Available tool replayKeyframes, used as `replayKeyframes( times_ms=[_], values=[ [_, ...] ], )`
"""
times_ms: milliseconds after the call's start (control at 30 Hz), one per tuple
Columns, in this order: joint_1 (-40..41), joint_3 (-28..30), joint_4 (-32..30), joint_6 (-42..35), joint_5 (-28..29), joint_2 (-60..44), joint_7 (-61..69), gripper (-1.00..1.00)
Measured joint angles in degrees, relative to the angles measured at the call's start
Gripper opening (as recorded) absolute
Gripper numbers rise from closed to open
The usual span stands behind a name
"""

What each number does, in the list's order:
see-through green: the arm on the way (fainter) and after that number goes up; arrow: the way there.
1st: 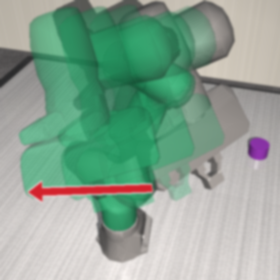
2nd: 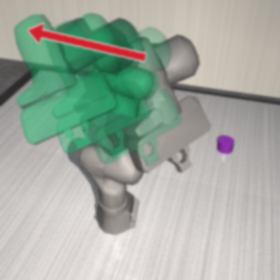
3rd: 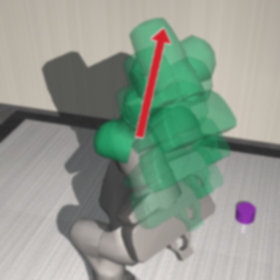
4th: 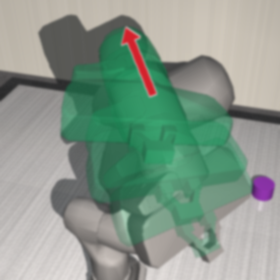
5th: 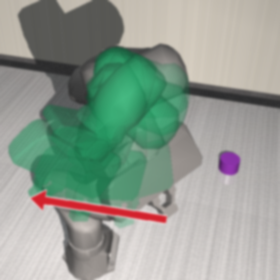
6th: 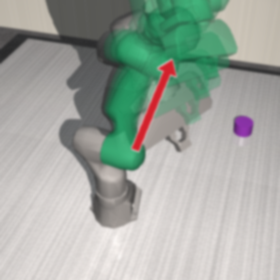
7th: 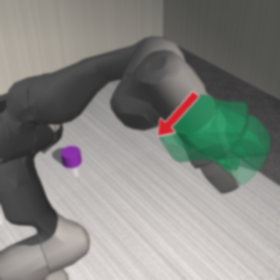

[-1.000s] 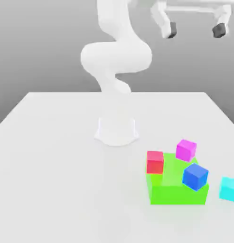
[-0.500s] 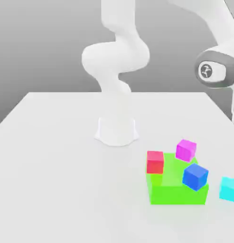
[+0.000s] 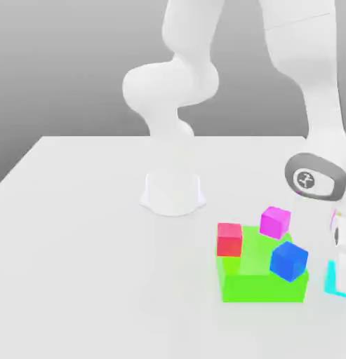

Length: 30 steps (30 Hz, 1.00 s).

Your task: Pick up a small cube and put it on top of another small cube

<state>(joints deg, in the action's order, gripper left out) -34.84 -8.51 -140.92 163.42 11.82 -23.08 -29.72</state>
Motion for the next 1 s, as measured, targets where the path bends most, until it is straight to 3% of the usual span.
replayKeyframes(
  times_ms=[200, 467, 833, 1000],
  values=[
    [3.3, -2.8, -3.7, -7.9, -7.0, 11.8, 6.0, -1.0],
    [8.9, -0.2, -12.6, -15.5, -15.2, 28.7, 16.0, -1.0],
    [15.2, 6.0, -25.1, -25.9, -14.1, 51.5, 21.1, -1.0],
    [16.4, 5.9, -28.1, -17.2, -13.8, 45.8, 21.4, -1.0]
  ],
)
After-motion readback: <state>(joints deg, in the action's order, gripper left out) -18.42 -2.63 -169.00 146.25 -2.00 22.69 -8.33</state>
